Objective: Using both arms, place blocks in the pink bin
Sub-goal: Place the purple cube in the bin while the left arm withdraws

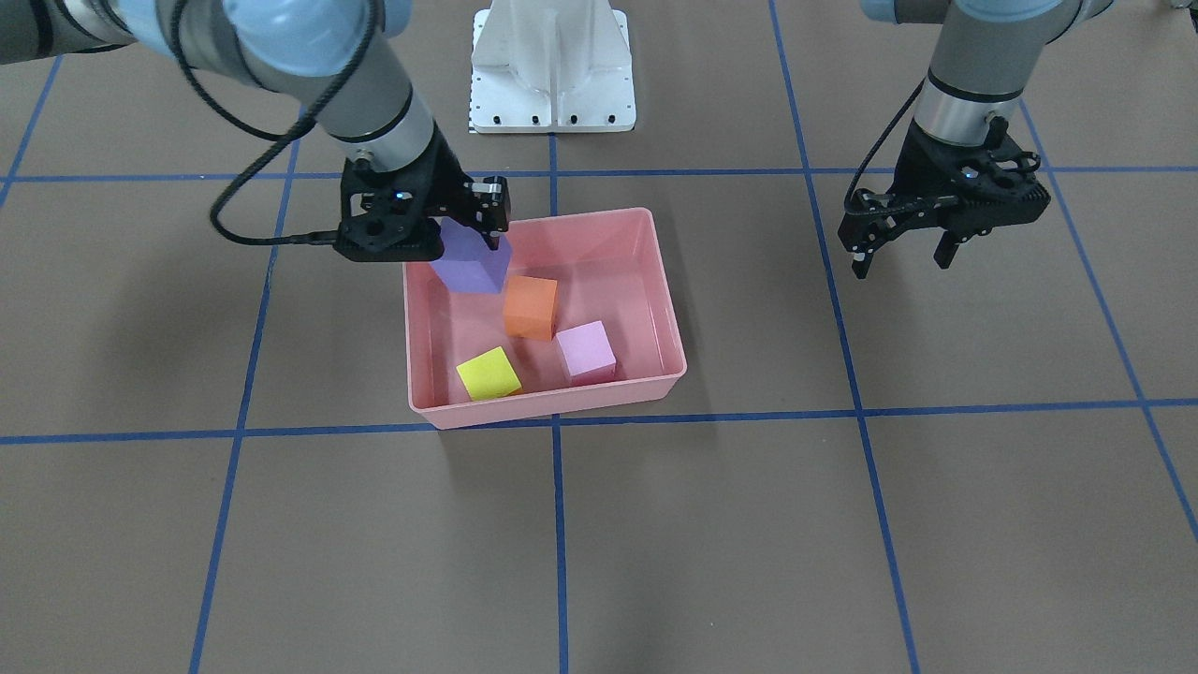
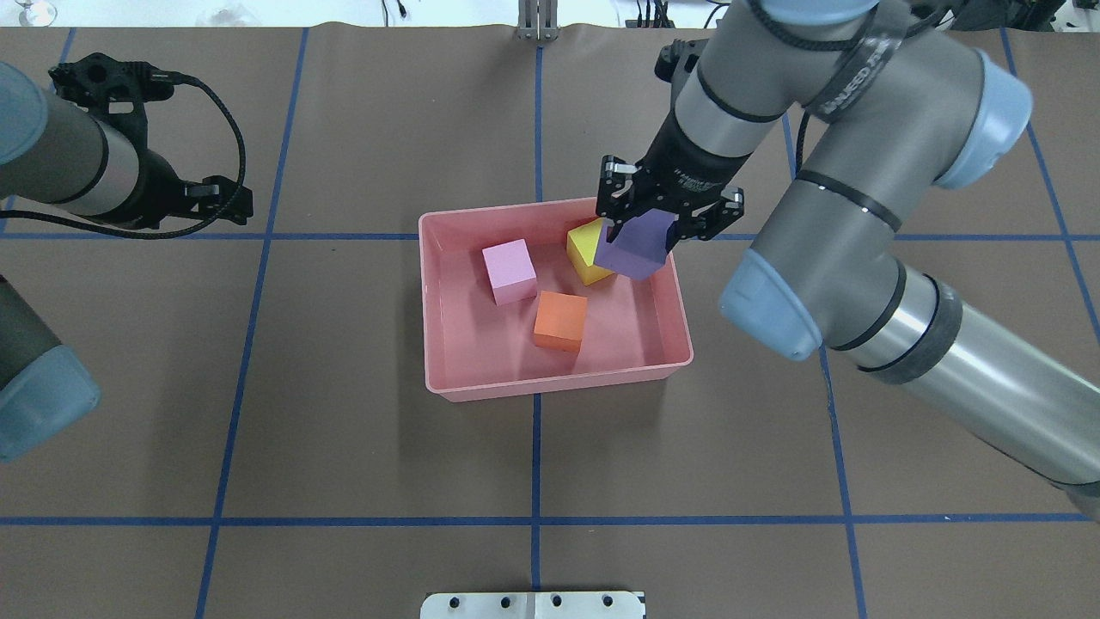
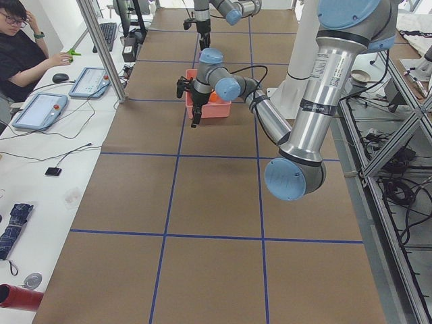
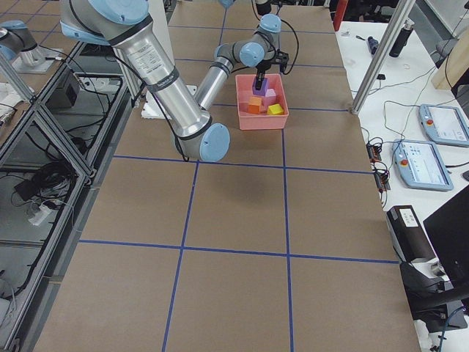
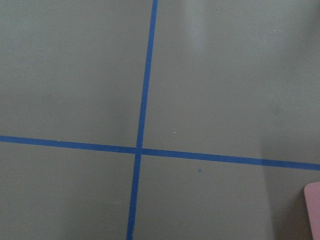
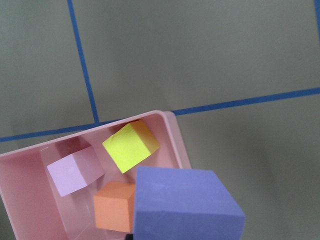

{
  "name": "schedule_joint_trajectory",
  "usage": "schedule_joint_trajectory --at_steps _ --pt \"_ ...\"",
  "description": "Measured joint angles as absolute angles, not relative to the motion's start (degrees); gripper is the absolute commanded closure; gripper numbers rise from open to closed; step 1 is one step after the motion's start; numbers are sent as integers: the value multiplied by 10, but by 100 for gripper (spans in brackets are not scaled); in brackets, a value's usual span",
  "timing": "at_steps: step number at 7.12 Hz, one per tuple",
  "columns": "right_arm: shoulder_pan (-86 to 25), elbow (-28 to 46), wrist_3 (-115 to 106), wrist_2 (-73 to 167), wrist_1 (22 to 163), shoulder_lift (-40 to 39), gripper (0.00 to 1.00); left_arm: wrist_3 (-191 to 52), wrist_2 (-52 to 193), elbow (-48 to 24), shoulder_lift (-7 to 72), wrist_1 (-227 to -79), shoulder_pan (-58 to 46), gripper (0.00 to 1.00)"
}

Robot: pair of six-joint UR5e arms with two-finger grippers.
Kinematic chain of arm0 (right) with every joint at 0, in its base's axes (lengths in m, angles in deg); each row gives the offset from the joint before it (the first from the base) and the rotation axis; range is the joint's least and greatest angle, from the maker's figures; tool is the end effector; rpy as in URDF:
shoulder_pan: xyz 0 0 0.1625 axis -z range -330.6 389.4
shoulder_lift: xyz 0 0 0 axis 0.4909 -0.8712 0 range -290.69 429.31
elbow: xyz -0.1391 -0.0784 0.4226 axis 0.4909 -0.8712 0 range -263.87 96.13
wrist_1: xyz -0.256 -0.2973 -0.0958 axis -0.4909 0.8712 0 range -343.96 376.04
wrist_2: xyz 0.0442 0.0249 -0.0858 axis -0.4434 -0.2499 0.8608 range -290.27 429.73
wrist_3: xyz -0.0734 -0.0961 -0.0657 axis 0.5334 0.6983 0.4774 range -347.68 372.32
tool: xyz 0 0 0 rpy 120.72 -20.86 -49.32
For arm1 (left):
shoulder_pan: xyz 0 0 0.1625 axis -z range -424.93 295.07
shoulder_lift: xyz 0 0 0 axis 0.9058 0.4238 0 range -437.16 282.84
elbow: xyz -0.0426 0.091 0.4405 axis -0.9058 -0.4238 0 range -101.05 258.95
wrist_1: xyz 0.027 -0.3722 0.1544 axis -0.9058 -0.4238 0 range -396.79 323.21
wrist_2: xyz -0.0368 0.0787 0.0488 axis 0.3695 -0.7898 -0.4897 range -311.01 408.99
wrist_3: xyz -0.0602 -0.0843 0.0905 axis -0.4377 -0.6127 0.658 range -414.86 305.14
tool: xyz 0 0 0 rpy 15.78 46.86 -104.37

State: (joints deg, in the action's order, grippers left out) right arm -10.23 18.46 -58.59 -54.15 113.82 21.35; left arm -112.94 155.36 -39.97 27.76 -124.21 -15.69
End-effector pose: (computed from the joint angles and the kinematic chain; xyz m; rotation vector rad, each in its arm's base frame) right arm -0.4846 -0.4749 0.1943 -0.0995 -0.9586 0.0902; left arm 0.2896 -0.4807 0.3686 0.2580 0.7216 -0.1845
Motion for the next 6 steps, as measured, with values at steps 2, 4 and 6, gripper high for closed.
schedule_joint_trajectory --at_steps 2,4,6 --pt "-65 143 -629 -511 1068 229 63 -1127 1554 -403 264 -1248 -153 1" --pt "-54 128 -646 -507 1037 233 0 -1127 1554 -402 262 -1250 -153 1" --pt "-51 130 -659 -507 1027 234 0 -1128 1552 -398 256 -1251 -153 1"
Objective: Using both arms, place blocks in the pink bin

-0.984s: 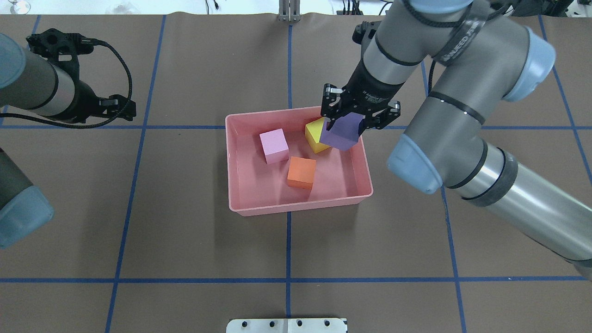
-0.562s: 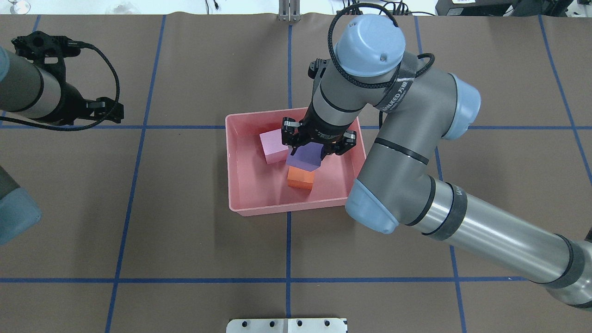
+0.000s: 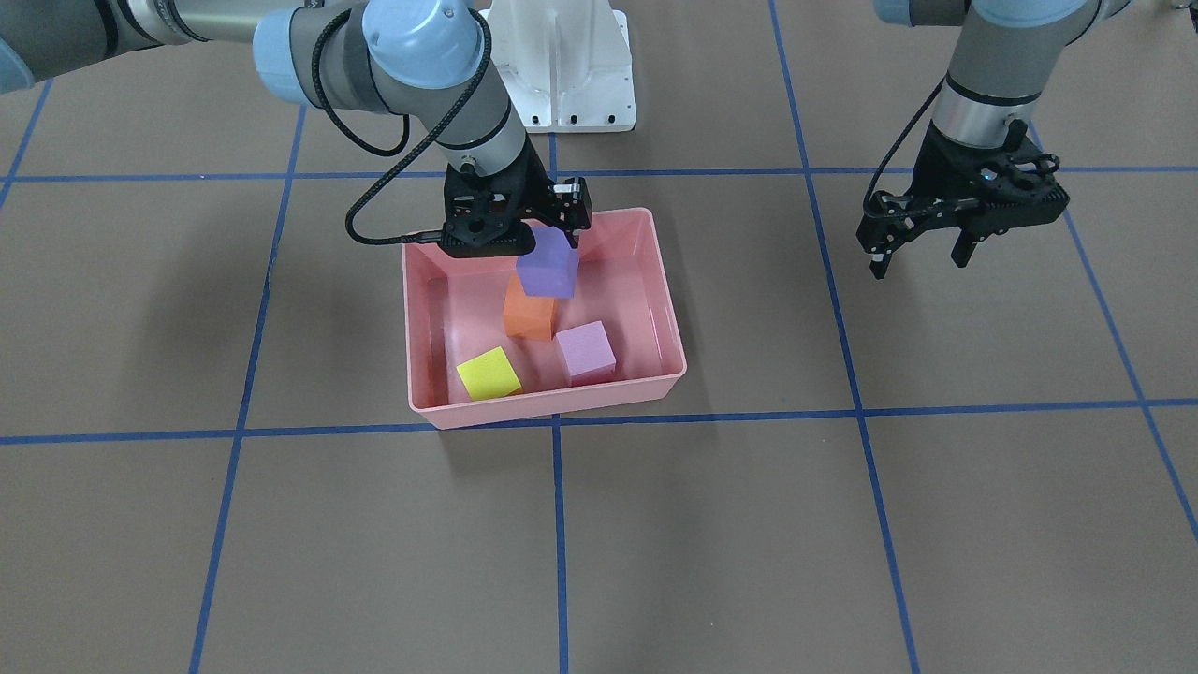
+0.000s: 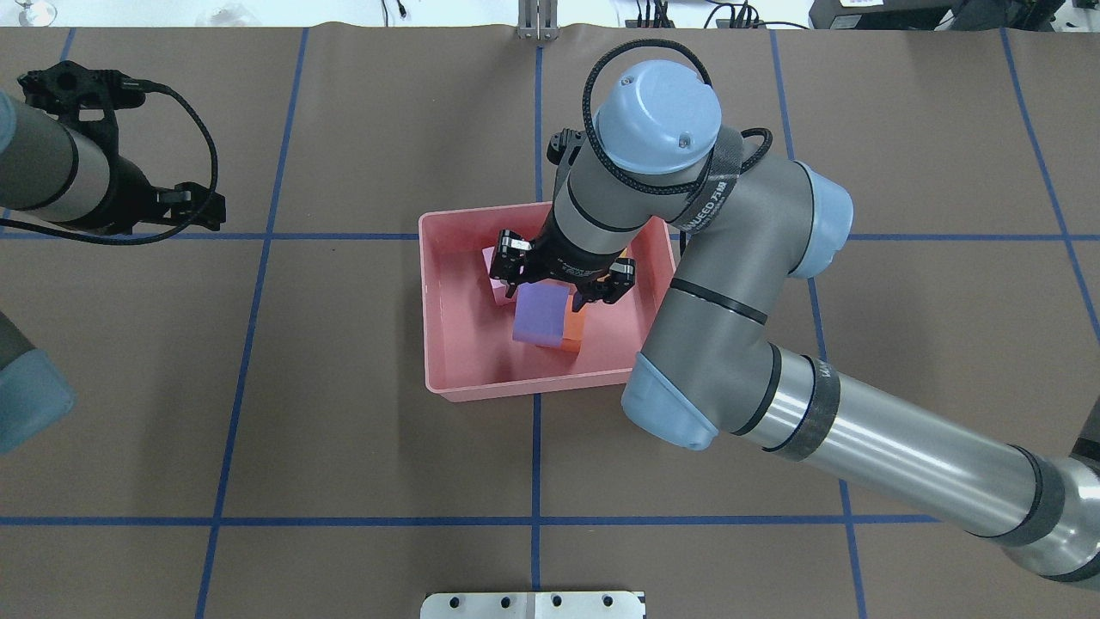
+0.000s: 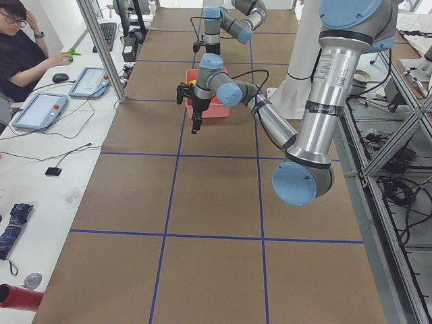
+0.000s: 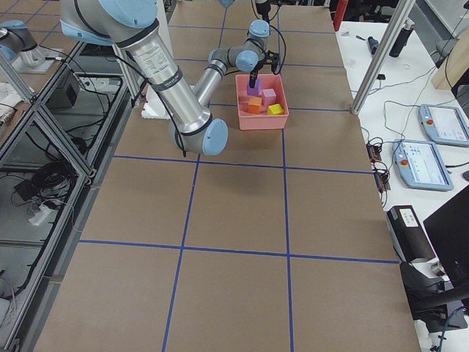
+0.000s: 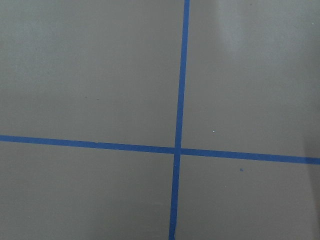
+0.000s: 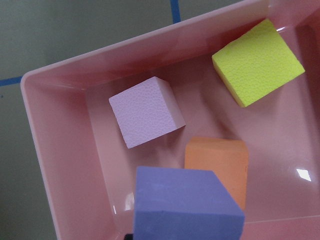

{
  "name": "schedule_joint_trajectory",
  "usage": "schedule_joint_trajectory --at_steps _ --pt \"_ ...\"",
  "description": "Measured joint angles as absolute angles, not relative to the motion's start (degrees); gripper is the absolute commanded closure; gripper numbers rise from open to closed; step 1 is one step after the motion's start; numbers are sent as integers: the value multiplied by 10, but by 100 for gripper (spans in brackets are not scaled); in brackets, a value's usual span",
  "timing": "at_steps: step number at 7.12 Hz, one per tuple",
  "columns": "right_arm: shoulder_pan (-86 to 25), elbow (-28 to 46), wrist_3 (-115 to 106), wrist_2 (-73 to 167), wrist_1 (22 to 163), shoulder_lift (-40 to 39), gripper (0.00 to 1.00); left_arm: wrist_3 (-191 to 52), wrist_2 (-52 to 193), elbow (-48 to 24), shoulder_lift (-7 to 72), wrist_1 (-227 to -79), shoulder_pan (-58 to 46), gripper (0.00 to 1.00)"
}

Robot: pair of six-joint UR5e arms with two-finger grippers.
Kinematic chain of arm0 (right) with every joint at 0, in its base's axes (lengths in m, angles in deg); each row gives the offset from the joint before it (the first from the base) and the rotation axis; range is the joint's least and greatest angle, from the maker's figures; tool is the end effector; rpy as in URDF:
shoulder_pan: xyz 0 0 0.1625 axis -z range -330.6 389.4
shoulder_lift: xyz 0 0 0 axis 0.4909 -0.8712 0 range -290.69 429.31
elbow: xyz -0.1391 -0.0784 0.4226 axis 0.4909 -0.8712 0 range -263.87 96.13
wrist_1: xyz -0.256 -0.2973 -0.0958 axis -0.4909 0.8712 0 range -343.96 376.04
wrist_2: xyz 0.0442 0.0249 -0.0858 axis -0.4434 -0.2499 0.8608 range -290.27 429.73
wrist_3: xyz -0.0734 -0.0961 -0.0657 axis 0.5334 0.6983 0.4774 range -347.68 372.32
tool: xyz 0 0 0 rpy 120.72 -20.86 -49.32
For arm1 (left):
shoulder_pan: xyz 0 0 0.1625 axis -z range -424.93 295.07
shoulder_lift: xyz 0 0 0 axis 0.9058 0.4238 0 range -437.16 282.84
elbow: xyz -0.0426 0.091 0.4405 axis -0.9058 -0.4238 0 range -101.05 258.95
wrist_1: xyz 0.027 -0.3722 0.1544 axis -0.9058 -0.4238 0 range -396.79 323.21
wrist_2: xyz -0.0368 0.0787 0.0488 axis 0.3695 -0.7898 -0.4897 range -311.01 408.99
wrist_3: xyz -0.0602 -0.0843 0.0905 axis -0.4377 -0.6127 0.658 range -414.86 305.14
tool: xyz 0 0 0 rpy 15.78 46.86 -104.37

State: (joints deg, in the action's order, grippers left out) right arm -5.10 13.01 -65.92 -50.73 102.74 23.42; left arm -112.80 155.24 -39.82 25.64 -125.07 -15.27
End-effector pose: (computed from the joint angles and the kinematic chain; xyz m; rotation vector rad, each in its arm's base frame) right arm -0.5483 -0.4540 0.1790 -0.0882 -1.0402 0.1086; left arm 0.2814 -0.4778 0.3877 0.2465 0.7013 -0.1943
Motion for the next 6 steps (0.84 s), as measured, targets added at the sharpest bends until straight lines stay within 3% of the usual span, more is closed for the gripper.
schedule_joint_trajectory --at_steps 3,6 --pt "-95 160 -652 -535 1049 223 0 -1080 1548 -399 205 -1263 -141 1" --pt "-257 244 -390 -564 1155 97 0 -909 1635 -367 195 -1259 -14 1"
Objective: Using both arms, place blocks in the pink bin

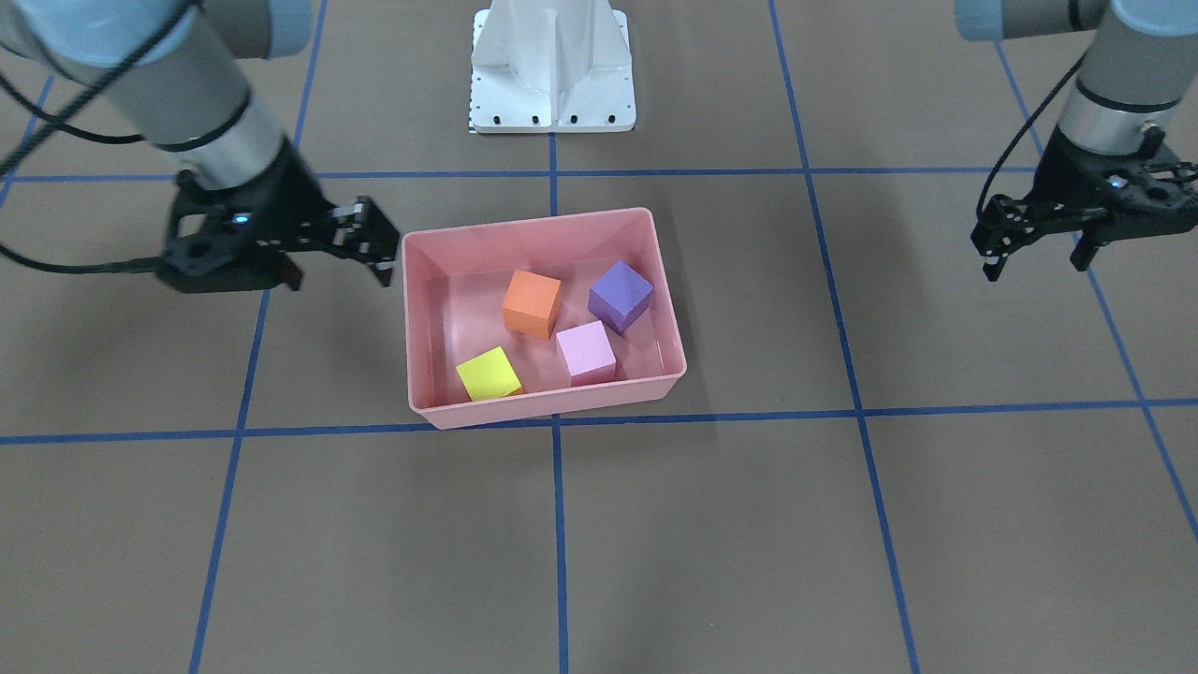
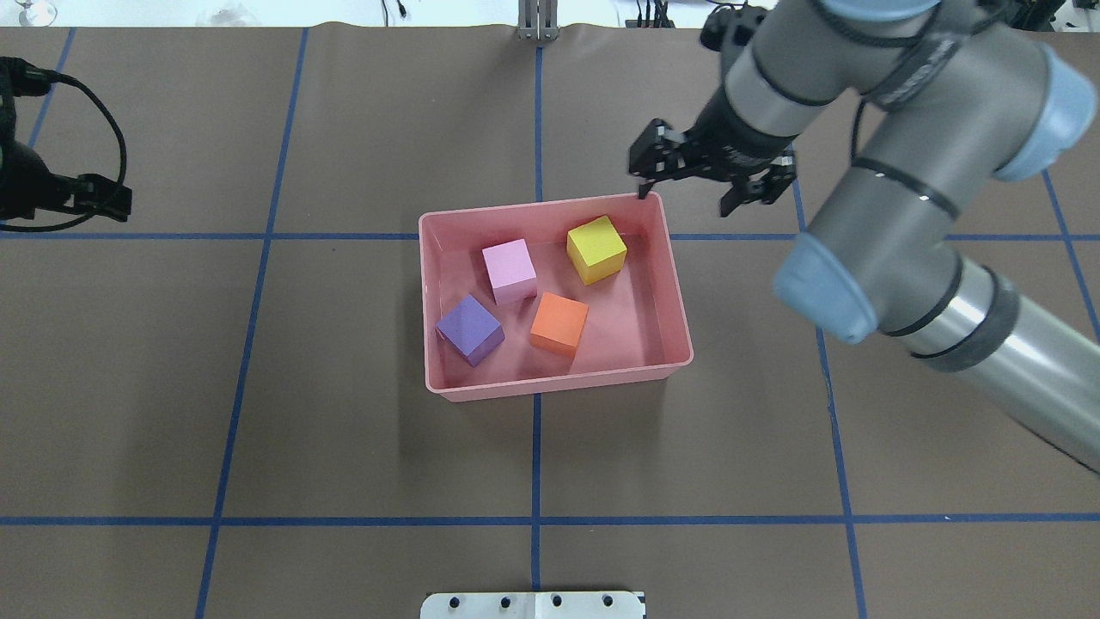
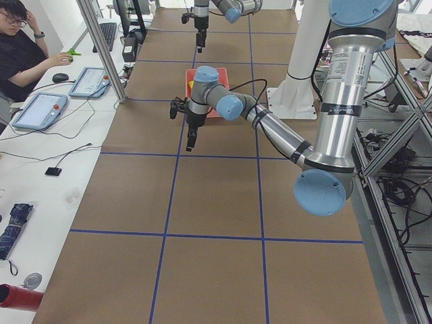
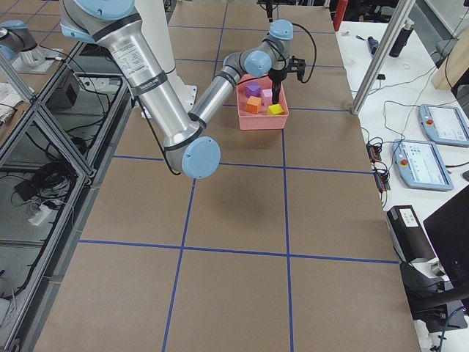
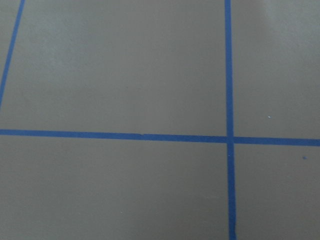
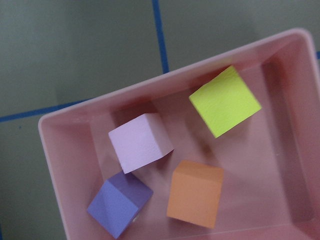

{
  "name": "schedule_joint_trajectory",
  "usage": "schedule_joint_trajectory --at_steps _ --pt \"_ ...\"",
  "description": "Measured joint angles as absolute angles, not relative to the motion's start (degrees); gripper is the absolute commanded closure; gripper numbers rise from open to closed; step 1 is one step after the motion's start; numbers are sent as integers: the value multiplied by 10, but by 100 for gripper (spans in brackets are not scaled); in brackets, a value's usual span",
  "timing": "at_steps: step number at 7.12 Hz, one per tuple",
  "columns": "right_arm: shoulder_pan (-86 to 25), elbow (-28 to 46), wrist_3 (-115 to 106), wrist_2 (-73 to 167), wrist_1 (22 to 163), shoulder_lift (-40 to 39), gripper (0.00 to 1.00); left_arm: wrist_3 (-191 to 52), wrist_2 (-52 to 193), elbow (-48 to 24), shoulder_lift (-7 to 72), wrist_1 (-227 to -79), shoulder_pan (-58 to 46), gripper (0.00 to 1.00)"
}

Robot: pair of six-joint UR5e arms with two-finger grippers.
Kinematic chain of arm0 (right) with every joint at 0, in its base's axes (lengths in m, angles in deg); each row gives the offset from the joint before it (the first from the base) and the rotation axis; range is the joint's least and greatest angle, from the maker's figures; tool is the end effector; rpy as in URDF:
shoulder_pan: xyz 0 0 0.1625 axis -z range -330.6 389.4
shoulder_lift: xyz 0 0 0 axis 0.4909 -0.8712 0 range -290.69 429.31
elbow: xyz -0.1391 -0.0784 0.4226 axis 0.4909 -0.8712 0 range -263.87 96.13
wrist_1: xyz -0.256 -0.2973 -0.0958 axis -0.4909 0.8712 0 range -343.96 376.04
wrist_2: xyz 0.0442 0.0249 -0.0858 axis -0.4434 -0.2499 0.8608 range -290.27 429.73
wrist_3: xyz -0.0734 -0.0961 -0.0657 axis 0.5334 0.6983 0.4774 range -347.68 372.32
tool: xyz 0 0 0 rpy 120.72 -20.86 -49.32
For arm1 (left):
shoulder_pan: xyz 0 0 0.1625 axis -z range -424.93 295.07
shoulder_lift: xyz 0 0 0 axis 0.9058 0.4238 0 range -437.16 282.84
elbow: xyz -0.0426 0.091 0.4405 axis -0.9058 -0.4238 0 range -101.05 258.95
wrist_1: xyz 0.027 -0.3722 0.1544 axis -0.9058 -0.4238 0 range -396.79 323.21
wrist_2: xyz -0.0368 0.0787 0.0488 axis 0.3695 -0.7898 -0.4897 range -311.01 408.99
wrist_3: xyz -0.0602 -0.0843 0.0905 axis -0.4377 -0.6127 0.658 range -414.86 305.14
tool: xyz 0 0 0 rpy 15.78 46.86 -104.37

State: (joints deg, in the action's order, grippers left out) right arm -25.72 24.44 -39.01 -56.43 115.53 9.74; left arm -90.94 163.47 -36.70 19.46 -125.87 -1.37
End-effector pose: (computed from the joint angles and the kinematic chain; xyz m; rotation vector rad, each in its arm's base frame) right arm -0.3162 -0.5448 0.2885 0.0689 -0.8926 0.0517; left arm 0.1653 -0.5037 0.4629 0.2443 0.6352 -0.0448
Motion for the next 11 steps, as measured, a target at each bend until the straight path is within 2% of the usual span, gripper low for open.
schedule_joint_trajectory --at_steps 2,4,7,11 --pt "-373 244 -136 -572 1174 -12 0 -685 1751 -267 191 -1252 131 1" --pt "-466 221 -3 -603 1174 -96 0 -477 1794 -180 182 -1254 228 1" --pt "-519 195 25 -594 1171 -151 0 -415 1799 -146 124 -1284 251 1" --pt "-553 161 85 -591 1144 -195 0 -470 1800 -146 108 -1291 253 1"
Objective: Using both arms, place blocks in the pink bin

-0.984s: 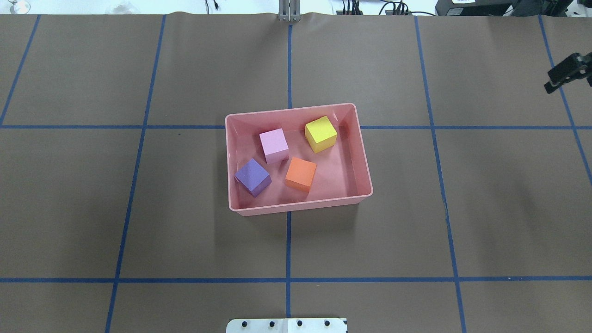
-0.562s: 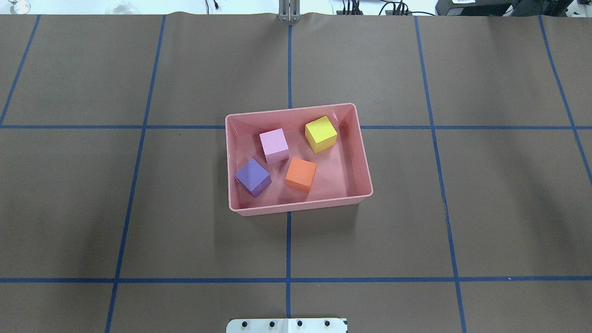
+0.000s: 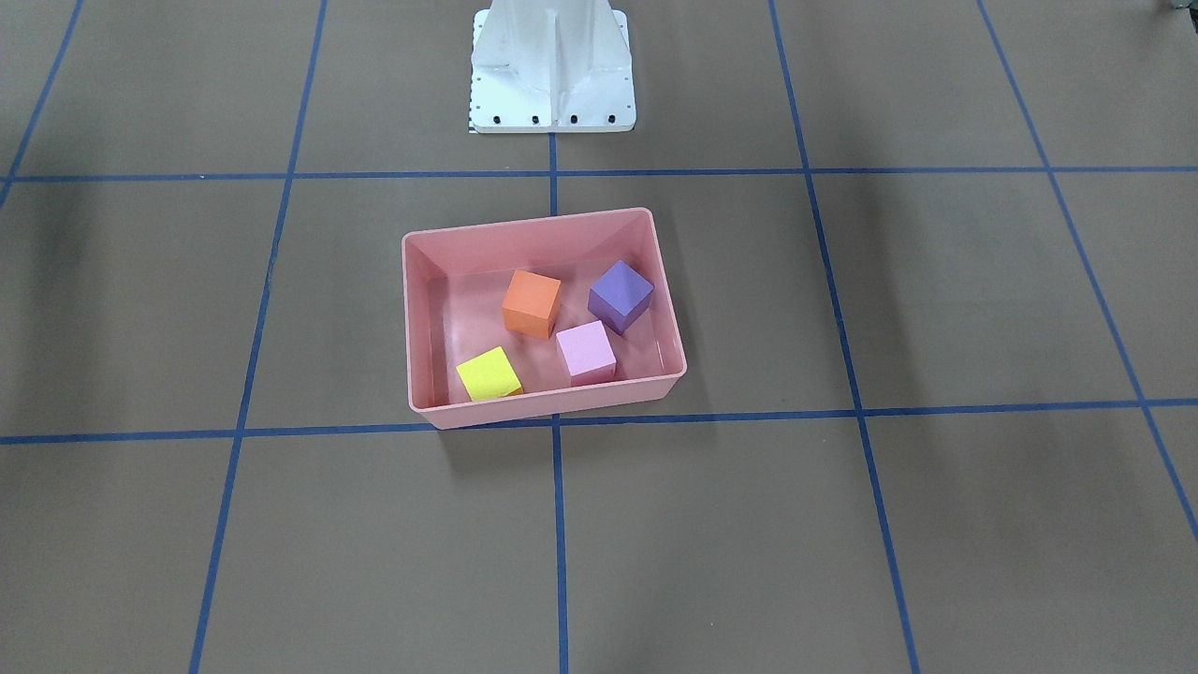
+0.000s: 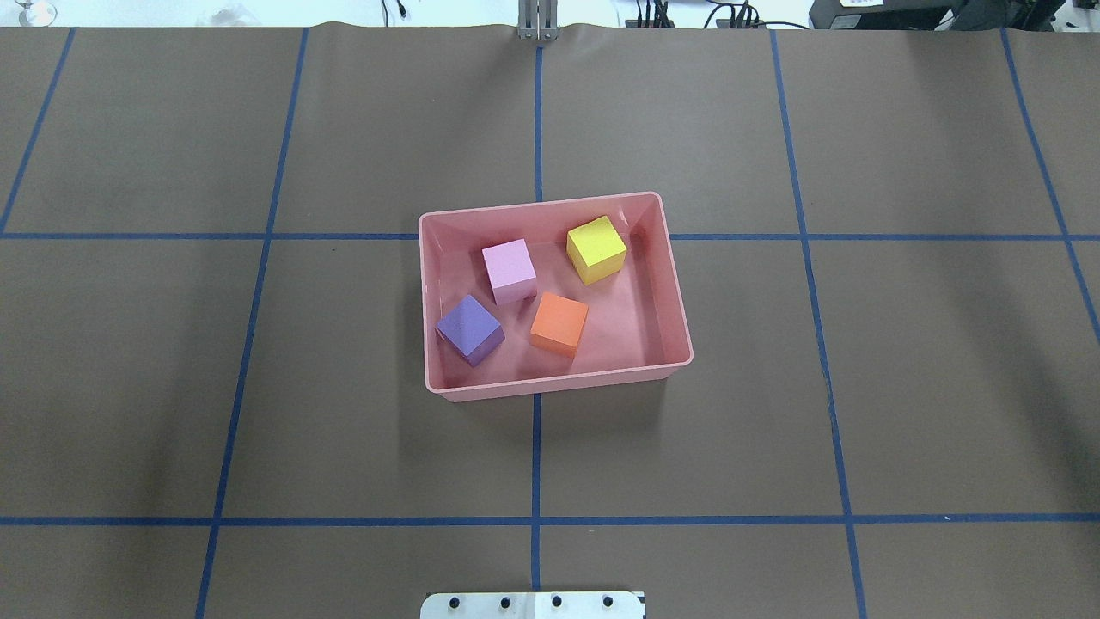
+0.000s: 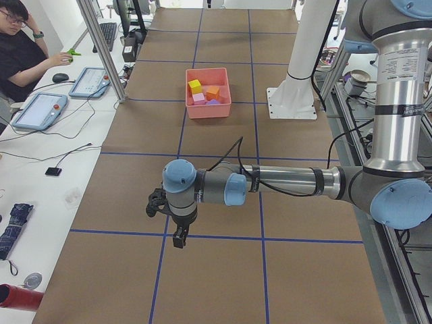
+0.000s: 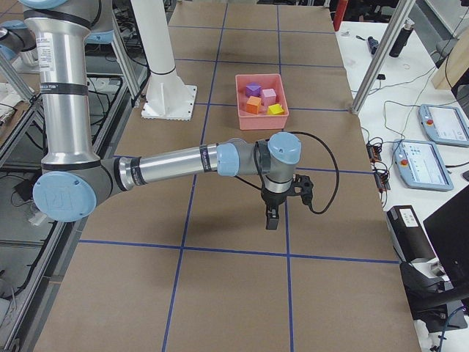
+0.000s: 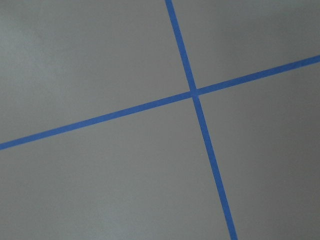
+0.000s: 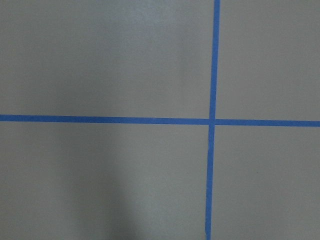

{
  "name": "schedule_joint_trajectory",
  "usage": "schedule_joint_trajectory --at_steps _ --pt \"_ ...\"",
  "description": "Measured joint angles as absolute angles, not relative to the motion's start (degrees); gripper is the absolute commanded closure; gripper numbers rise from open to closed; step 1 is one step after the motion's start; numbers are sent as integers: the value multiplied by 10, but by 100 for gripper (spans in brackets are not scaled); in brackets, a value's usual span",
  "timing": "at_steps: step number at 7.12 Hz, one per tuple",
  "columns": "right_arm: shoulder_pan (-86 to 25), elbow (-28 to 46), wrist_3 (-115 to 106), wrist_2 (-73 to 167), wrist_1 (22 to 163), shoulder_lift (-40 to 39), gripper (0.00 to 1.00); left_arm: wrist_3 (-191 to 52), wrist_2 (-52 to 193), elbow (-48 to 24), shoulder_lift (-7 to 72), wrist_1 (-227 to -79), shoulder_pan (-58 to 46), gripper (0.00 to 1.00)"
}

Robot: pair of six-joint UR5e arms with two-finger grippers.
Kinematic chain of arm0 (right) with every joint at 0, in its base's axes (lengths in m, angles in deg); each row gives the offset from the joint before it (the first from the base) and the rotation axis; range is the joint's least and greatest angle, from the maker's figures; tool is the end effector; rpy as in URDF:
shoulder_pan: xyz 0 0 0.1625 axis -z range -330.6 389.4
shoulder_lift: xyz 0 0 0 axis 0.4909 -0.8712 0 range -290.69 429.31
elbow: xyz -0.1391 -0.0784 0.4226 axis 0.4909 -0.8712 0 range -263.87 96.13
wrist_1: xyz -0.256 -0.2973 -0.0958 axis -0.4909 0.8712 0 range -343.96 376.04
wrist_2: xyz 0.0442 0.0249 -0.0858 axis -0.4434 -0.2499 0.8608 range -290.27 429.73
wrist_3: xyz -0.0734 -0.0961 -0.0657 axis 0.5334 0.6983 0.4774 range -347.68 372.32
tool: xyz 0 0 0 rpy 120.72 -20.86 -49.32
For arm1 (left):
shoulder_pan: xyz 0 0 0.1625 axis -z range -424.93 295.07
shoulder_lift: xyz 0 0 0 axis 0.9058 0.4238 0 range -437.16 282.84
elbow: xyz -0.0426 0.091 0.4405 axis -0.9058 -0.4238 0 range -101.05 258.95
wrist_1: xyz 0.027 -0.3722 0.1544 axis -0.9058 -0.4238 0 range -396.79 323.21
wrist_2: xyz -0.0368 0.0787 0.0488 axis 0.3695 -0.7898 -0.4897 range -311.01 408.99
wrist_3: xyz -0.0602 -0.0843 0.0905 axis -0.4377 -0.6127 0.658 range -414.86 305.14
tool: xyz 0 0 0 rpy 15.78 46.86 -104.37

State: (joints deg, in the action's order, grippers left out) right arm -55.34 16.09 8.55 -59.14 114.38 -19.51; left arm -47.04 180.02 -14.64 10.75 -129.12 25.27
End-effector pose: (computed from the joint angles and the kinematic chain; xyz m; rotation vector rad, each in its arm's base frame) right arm 0.0021 -0.4904 0.6427 -0.0068 -0.6798 -0.0415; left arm -0.0446 -0.4707 0.7009 0.1139 0.7102 0.1512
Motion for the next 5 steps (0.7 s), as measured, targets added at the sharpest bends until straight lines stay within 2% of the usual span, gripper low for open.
schedule_joint_trajectory --at_steps 3,5 --pt "-583 91 141 -641 1085 -197 0 -480 1801 -147 107 -1292 253 1" --pt "-591 93 134 -661 1073 -205 0 -480 1801 -147 106 -1292 252 1"
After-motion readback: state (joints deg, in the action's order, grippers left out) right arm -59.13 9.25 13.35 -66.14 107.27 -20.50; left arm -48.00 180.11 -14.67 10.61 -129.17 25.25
